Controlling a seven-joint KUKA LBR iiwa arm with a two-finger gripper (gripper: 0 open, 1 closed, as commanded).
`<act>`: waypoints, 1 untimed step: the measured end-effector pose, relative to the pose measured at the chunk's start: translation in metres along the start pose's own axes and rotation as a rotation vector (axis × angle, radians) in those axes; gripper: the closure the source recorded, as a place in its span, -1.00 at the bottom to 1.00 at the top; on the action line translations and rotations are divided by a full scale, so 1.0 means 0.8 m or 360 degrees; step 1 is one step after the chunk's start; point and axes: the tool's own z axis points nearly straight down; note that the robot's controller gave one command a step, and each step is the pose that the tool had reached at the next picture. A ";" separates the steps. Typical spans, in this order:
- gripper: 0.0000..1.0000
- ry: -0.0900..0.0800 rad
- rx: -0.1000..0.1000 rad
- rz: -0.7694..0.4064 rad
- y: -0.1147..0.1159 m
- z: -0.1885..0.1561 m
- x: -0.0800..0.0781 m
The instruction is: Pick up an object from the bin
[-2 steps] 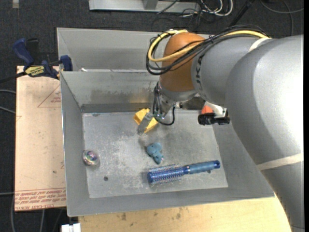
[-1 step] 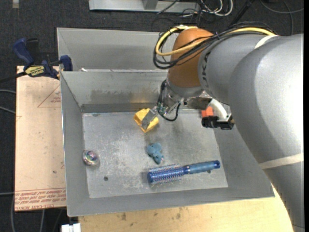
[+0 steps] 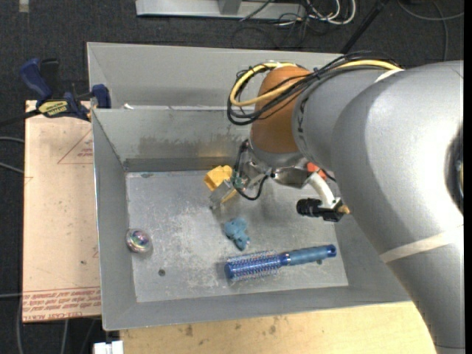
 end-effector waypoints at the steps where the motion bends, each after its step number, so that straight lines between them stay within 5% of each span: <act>1: -1.00 -0.0004 -0.0006 0.0136 0.015 -0.002 -0.006</act>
Offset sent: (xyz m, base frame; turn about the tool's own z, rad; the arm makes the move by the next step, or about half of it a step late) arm 0.0123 0.0025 0.0018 0.0893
